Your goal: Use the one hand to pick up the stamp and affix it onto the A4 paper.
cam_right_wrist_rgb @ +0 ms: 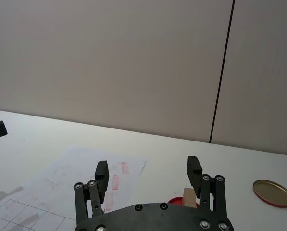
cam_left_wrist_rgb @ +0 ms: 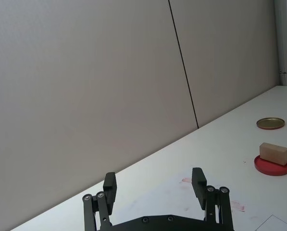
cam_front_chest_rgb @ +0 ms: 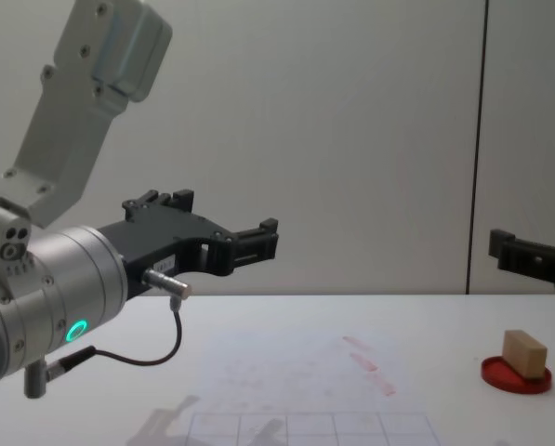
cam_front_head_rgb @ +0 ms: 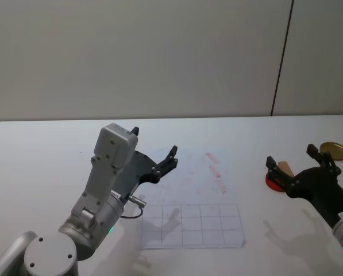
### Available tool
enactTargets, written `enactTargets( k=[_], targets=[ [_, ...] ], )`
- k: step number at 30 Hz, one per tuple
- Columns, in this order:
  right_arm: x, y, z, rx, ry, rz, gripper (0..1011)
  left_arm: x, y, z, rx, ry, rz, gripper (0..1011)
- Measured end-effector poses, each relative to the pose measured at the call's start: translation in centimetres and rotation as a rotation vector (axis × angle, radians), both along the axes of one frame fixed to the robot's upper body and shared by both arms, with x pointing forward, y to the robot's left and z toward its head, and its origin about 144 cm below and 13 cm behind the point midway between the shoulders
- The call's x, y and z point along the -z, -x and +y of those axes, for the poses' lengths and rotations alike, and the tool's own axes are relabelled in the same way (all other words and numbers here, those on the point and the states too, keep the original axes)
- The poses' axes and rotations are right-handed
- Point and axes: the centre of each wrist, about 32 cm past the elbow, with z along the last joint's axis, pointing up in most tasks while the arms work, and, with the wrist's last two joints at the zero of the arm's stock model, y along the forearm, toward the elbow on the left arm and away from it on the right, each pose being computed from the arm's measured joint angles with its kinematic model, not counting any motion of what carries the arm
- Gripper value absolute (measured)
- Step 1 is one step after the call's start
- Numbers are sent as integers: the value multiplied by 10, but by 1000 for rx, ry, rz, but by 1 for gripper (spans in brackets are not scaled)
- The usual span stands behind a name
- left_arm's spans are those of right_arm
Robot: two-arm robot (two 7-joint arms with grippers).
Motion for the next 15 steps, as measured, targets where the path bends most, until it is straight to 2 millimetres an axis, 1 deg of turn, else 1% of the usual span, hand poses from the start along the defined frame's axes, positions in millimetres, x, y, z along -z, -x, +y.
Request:
enactTargets(
  k=[15],
  targets=[
    [0, 0, 0, 0, 0, 0, 1001, 0, 0, 0, 0, 0, 0, 993]
  ],
)
